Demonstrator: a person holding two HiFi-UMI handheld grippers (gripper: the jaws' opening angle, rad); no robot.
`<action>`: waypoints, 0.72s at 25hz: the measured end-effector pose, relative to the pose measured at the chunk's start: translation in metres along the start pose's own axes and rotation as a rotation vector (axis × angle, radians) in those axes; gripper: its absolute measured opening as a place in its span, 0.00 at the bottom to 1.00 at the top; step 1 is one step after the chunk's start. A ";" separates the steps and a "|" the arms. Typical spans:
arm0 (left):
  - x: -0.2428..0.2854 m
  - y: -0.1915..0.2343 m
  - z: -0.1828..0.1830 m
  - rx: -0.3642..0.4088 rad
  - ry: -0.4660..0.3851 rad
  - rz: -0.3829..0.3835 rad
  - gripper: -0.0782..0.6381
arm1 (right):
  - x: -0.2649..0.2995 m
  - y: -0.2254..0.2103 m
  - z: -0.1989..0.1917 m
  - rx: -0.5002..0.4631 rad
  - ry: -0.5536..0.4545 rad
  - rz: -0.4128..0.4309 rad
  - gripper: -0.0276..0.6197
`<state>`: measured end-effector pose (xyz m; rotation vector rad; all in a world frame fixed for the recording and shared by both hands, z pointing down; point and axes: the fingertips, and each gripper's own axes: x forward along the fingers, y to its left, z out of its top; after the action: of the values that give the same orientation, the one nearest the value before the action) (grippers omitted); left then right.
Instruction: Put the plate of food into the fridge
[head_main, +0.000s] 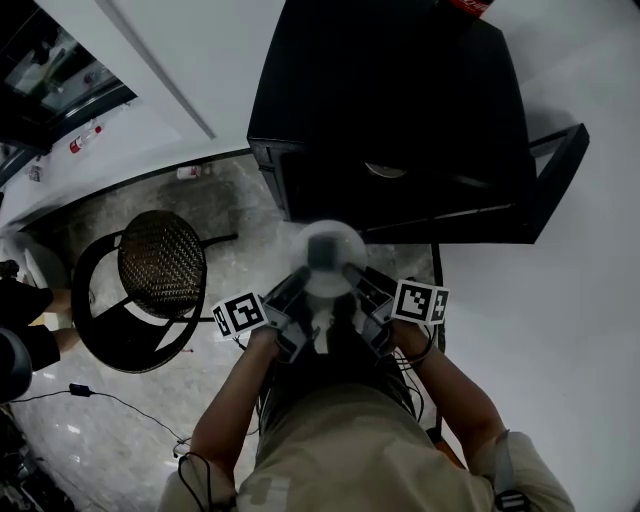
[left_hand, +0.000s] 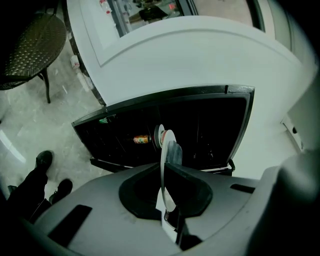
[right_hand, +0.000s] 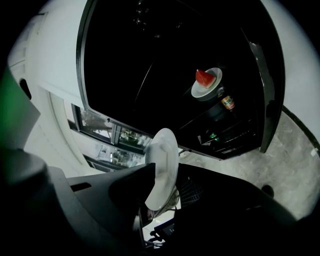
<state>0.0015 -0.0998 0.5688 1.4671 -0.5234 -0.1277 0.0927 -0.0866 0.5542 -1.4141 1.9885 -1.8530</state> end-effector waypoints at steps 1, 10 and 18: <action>0.001 0.001 -0.001 0.012 0.001 -0.004 0.13 | -0.002 -0.001 0.001 -0.001 -0.001 -0.002 0.21; 0.015 0.006 -0.007 0.076 0.013 -0.019 0.13 | -0.016 -0.019 0.003 -0.056 -0.006 -0.045 0.25; 0.021 0.014 0.002 0.081 -0.003 -0.026 0.13 | -0.046 -0.040 0.017 -0.094 -0.066 -0.125 0.25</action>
<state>0.0162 -0.1078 0.5876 1.5531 -0.5171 -0.1311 0.1516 -0.0633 0.5594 -1.6389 2.0238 -1.7546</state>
